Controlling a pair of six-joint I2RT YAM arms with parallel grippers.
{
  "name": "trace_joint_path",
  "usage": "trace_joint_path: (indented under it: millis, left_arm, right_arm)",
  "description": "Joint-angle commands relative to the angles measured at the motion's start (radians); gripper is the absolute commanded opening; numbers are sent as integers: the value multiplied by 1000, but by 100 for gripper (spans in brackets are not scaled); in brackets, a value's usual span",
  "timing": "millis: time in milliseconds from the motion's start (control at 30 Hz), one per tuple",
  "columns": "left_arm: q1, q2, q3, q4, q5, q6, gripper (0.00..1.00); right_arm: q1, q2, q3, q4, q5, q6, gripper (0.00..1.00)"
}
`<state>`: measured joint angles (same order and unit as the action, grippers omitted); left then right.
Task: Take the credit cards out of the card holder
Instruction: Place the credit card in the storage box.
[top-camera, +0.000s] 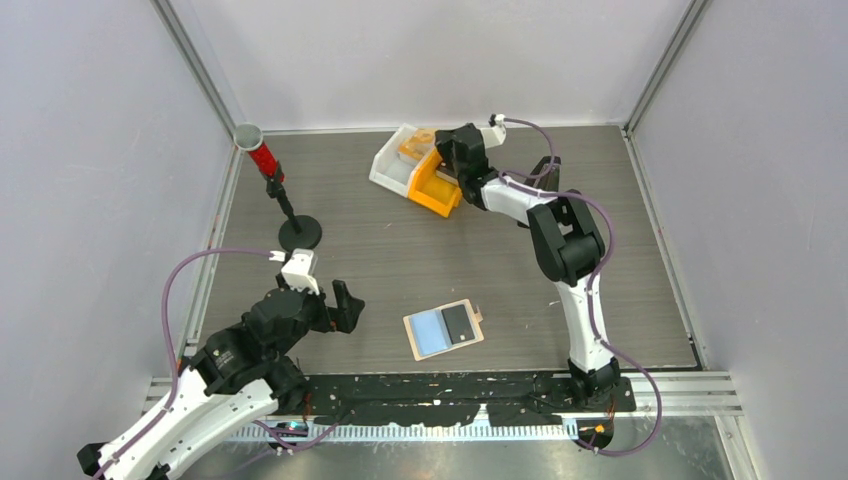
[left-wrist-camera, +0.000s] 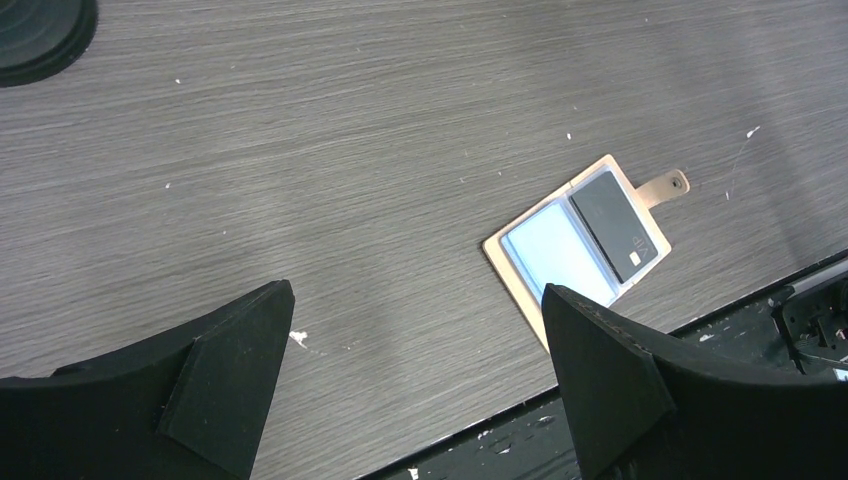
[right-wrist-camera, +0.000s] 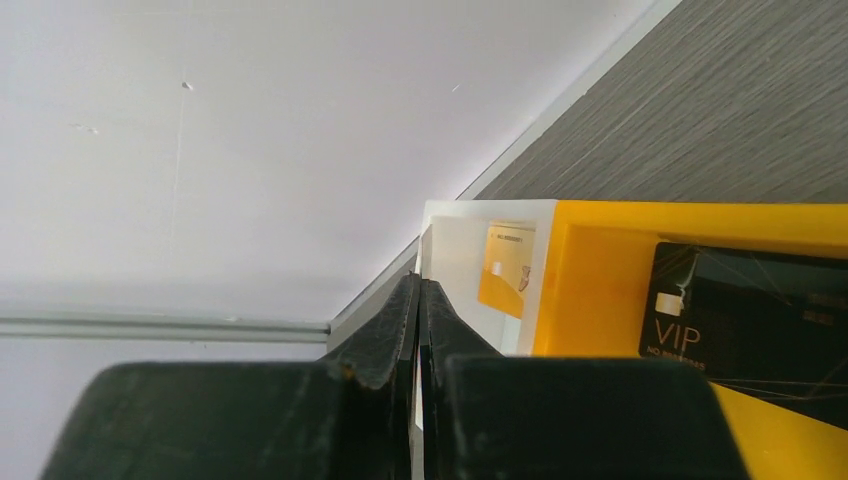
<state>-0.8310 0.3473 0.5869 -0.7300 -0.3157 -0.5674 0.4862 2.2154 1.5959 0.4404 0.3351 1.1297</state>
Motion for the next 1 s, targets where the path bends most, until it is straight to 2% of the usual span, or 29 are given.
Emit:
trace_joint_path:
  millis: [0, 500, 967]
  left_arm:
    - [0, 2, 0, 49, -21, 9, 99]
    - [0, -16, 6, 30, -19, 3, 99]
    - [0, -23, 10, 38, -23, 12, 99]
  right_arm:
    - [23, 45, 127, -41, 66, 19, 5]
    - [63, 134, 219, -98, 166, 90, 5]
    - [63, 224, 340, -155, 220, 80, 5]
